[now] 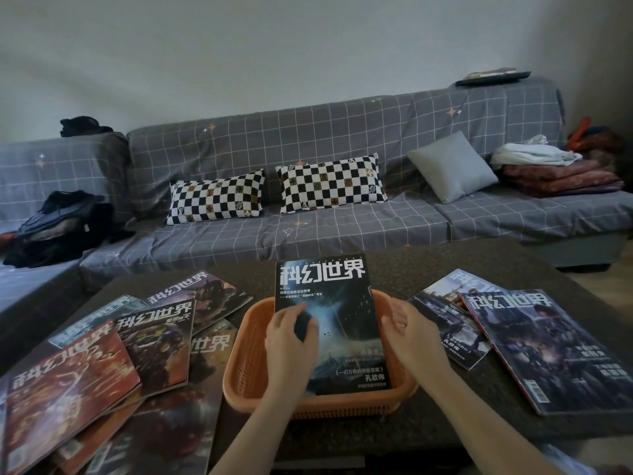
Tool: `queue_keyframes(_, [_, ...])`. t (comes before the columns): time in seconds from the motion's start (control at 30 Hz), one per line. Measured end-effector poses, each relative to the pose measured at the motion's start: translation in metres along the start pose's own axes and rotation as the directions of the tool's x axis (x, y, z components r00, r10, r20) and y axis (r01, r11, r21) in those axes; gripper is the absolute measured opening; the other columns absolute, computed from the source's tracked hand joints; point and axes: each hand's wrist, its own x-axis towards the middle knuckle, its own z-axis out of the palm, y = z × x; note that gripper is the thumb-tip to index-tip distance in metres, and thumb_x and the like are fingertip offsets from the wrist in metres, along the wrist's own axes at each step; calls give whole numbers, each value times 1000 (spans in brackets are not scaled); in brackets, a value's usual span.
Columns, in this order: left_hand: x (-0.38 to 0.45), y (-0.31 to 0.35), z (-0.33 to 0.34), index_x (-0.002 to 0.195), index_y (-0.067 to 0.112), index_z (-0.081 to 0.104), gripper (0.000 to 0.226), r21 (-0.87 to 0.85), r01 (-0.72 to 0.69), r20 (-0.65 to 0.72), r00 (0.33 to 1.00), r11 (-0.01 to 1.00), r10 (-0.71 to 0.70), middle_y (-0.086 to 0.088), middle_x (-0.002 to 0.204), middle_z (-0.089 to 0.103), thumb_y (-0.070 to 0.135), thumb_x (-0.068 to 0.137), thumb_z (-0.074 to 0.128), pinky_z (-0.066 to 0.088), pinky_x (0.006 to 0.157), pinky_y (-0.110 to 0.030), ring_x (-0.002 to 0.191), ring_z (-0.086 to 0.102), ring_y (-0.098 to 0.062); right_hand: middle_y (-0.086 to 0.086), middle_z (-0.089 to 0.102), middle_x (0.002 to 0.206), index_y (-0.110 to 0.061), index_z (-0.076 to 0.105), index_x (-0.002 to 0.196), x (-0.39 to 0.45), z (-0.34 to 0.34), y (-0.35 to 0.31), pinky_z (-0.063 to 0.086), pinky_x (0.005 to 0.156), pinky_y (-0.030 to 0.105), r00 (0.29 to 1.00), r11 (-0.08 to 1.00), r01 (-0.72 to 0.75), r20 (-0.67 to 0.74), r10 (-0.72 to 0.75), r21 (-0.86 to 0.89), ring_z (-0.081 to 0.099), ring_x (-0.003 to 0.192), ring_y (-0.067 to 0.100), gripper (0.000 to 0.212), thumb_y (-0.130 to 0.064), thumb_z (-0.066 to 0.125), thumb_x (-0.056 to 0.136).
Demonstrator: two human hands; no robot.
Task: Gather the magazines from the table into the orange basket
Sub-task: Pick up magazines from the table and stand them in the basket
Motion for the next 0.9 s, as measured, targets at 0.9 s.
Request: queue_keyframes(0.9, [-92, 115, 241, 129, 12, 54, 37, -171, 379, 648, 739, 909, -186, 7, 109, 60, 26, 95, 56, 50, 97, -38, 105, 59, -13, -1, 48, 139, -26, 48, 133, -46, -170, 203, 28, 110, 40, 899, 792, -437, -206, 386, -425, 35, 133, 19, 48, -50, 46, 91])
